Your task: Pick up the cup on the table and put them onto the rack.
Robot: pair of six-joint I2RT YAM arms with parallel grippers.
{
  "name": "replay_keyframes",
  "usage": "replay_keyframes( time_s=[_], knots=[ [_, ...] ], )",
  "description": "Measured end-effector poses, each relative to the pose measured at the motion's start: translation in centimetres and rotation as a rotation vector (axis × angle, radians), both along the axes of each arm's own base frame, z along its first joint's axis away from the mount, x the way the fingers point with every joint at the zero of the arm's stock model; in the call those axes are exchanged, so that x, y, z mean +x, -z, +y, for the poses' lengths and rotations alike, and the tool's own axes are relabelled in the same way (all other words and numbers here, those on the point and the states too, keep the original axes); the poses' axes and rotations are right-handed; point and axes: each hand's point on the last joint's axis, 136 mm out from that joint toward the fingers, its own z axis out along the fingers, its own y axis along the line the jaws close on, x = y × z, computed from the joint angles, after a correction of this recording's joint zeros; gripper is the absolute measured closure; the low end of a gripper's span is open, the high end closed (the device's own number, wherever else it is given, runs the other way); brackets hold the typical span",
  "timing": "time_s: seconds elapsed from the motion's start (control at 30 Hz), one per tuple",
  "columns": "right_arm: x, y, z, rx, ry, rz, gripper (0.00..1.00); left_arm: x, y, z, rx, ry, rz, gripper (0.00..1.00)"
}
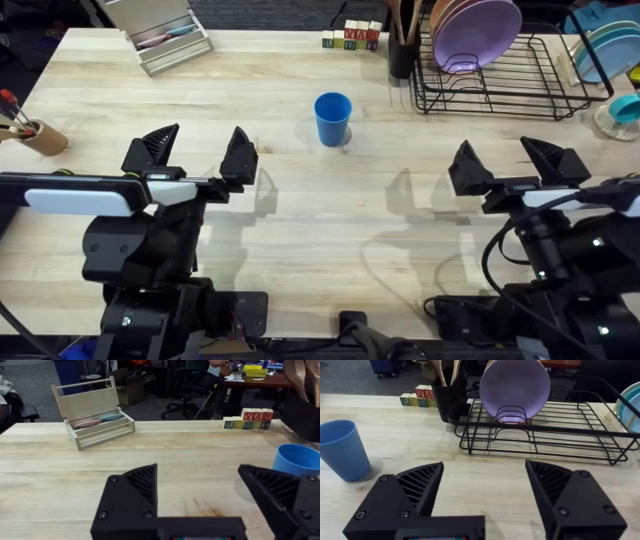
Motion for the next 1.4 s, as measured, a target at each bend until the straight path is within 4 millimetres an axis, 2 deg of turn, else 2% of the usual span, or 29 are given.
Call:
replay_keyframes(
  time_s=[0.57,0.7,0.77,0.83,1.03,1.07,1.27,1.4],
  knots=[
    [0.0,-0.1,-0.3,-0.001,0.018,-0.001,0.008,0.0,-0.1,0.2,0.0,-0.013,-0.004,0.007],
    [-0.1,0.1,-0.3,-0.002,0.019,0.019,0.008,-0.3,1.1,0.2,0.001,-0.009,0.075,0.007],
    [-0.5,-0.1,-0.4,-0.002,0.022,0.05,0.008,-0.7,0.8,0.1,0.001,-0.007,0.117,0.007],
    [-0.8,-1.4,-0.5,-0.003,0.027,0.052,0.008,-1.2,-0.9,0.1,0.003,-0.007,0.117,0.007],
    [-2.5,-9.6,-0.5,-0.01,0.027,0.024,0.008,-2.3,-10.2,0.1,0.018,-0.006,0.032,0.007],
    [-2.6,-12.8,-0.5,-0.028,0.025,0.042,0.008,-2.1,-13.4,0.1,0.021,-0.006,0.048,0.008],
    [-0.1,-17.3,-0.5,-0.046,0.025,0.091,0.008,0.6,-17.6,0.0,0.024,0.004,0.14,0.007],
    [2.2,-18.8,-0.5,-0.051,0.023,0.142,0.008,2.7,-20.3,-0.5,0.021,0.031,0.187,0.007]
  ],
)
